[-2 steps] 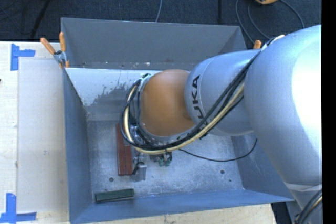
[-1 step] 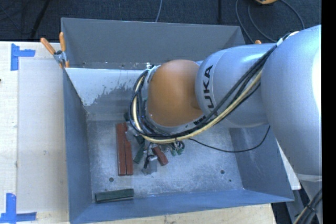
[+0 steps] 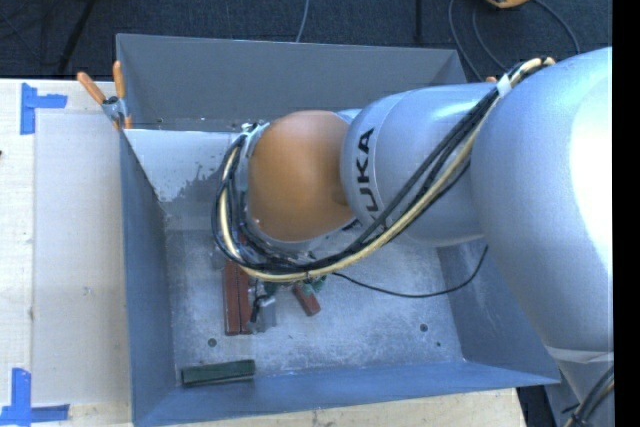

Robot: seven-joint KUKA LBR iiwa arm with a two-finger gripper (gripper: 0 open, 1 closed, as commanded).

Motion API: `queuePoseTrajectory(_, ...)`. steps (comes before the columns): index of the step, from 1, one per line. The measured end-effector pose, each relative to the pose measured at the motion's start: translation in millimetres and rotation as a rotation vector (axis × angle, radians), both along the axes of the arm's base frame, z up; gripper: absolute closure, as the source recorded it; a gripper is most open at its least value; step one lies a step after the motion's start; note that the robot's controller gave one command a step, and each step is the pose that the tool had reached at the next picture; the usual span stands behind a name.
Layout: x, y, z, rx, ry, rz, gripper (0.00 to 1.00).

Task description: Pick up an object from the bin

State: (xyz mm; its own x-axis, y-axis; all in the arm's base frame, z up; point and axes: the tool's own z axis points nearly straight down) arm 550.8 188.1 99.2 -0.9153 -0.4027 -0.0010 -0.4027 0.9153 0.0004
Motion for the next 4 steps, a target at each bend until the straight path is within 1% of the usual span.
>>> queuePoseTrajectory(1, 10.2, 3, -27, 0.0, 0.001, 0.174, 0.0)
queuePoseTrajectory(2, 4.9, -21, -26, 0.005, -0.005, 0.148, 1.0)
queuePoseTrajectory(4, 5.0, -21, -25, 0.005, -0.005, 0.147, 1.0)
